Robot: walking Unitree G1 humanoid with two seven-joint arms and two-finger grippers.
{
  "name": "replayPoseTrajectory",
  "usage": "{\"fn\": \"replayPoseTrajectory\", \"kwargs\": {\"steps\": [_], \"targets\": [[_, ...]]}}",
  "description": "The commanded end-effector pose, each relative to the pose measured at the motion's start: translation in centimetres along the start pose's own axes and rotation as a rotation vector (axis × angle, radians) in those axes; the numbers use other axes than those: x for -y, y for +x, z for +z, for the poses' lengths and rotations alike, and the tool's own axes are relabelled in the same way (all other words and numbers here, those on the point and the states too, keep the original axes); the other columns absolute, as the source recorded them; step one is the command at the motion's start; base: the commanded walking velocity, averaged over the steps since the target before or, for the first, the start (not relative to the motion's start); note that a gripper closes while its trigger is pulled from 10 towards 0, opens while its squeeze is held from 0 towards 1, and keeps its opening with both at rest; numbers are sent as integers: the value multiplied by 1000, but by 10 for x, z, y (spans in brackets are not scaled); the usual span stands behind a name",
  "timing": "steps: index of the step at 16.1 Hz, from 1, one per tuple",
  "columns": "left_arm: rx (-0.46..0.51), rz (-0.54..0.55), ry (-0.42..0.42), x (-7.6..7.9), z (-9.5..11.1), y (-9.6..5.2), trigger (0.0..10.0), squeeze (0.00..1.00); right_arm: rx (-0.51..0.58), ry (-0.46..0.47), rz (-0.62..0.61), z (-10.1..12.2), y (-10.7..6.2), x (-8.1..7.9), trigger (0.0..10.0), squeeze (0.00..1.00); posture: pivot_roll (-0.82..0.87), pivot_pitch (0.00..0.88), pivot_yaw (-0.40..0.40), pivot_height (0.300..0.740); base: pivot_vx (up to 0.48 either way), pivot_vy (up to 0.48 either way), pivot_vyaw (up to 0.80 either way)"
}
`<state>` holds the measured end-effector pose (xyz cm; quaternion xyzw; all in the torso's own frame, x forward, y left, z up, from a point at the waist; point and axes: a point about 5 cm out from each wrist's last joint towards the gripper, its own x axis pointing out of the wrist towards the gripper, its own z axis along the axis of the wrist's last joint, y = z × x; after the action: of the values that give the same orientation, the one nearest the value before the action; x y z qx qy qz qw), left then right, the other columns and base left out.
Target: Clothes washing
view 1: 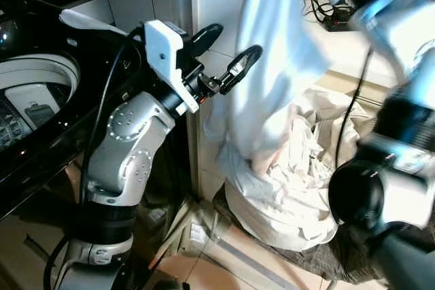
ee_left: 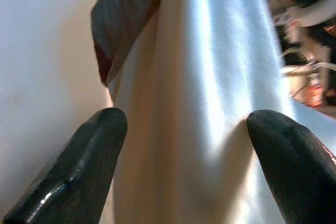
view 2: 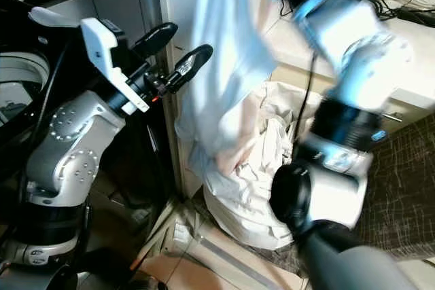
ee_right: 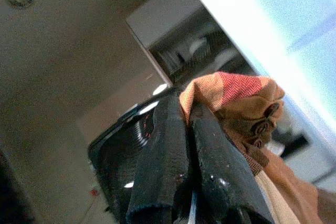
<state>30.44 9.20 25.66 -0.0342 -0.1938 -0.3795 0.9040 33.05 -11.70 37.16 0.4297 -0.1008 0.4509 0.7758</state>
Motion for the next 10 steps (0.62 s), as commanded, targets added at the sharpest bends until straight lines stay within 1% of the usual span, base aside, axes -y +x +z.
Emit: {"fn": "replayPoseTrajectory", "kwargs": {"steps": [1, 2, 4, 6, 7, 8, 9, 10], "targets": [[-7, 53, 17, -4, 0, 6, 10000, 1000, -19, 6, 11, -6, -1, -6, 0, 0, -4, 0, 7, 740, 0, 0, 0], [-5, 59, -13, -3, -1, 9, 10000, 1000, -29, 26, 1, -13, -3, -5, 0, 0, -6, 0, 11, 740, 0, 0, 0], [3, -15, -104, 10, -3, 12, 10000, 1000, -52, 46, -22, -25, -6, -3, 0, 0, -12, 0, 14, 740, 0, 0, 0], [11, -43, -133, 15, -6, 12, 10000, 1000, -86, 46, -46, -37, -9, -1, 0, 0, -25, 0, 22, 740, 0, 0, 0], [14, -37, -128, 15, -7, 12, 10000, 1000, -108, 41, -58, -43, -11, -2, 0, 0, -24, 0, 21, 740, 0, 0, 0], [32, -49, -149, 16, -6, 11, 10000, 1000, -119, 41, -65, -45, -13, -2, 0, 0, -24, 0, 21, 740, 0, 0, 0], [50, -76, -172, 18, -4, 10, 627, 1000, -126, 42, -71, -47, -15, -2, 0, 0, -14, 0, 12, 740, 0, 0, 0], [61, -102, -187, 19, -2, 5, 0, 247, -138, 42, -80, -49, -18, 0, 0, 0, -11, 0, 9, 740, 0, 0, 0]]}}
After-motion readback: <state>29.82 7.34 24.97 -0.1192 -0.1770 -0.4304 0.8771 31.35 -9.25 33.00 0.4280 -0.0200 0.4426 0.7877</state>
